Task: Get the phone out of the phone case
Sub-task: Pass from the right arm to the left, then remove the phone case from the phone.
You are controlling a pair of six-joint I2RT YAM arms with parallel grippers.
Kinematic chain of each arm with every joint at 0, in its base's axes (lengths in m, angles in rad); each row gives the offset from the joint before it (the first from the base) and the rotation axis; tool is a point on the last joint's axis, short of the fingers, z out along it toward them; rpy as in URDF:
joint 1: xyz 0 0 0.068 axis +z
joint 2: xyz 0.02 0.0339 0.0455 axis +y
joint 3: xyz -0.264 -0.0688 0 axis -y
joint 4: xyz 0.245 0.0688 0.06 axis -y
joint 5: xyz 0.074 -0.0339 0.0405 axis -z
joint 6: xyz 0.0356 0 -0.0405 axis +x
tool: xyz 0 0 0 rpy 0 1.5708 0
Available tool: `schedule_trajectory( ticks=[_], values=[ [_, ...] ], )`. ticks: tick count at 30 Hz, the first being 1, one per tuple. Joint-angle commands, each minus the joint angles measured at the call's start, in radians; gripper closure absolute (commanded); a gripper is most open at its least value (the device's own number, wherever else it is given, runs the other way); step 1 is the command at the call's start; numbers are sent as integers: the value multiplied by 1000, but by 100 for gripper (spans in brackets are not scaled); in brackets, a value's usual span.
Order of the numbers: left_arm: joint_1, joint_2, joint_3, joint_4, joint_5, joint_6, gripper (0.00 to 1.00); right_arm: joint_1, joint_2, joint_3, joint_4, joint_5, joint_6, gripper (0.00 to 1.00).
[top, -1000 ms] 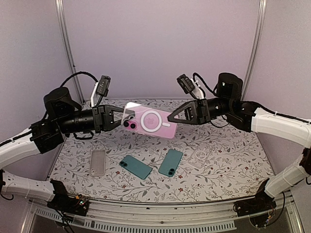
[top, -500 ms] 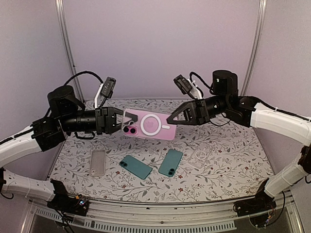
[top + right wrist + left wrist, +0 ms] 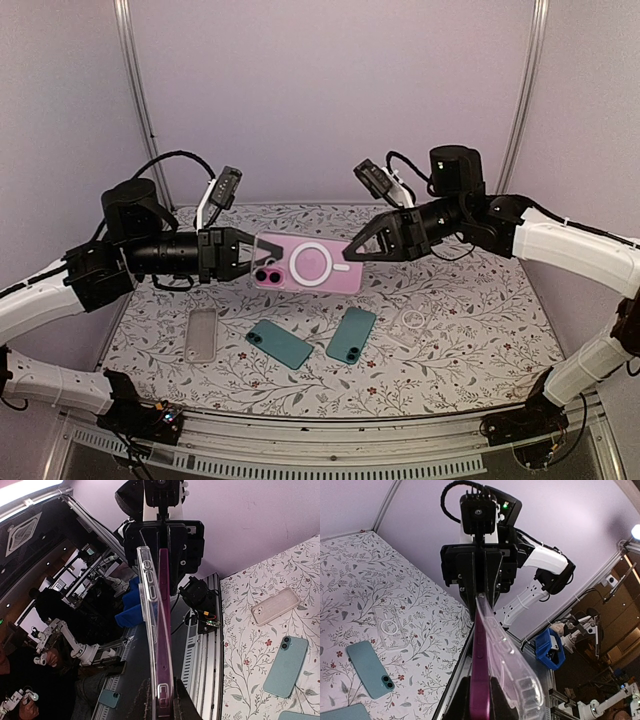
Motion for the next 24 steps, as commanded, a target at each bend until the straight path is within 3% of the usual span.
schedule_trajectory(
  ticks=[1,3,4,5,6,9,12,15,20,24],
  values=[
    [-12,-22,-3,31,42,3,100,-13,21,40,-29,36,-9,100],
    [-12,-22,-21,79,32,-19,100,-14,27,47,-29,53,-9,98],
    [-12,-21,-35,102,28,-32,100,-18,33,49,-26,64,-5,86],
    [-12,-21,-42,117,17,-48,100,-23,37,49,-21,77,-1,64],
    [-12,-19,-47,125,-1,-66,100,-30,39,49,-12,97,7,50],
    [-12,-11,-52,125,-65,-110,100,-54,34,30,27,158,28,23],
    [-11,2,-43,108,-137,-148,100,-74,13,8,42,258,28,8],
    [-8,22,-26,74,-225,-189,100,-87,-14,-19,45,358,-16,1],
    [10,48,-43,50,-356,-275,100,-90,-69,-96,54,542,-99,1],
    [41,61,-76,67,-393,-332,100,-88,-129,-202,175,591,-154,1]
  ],
)
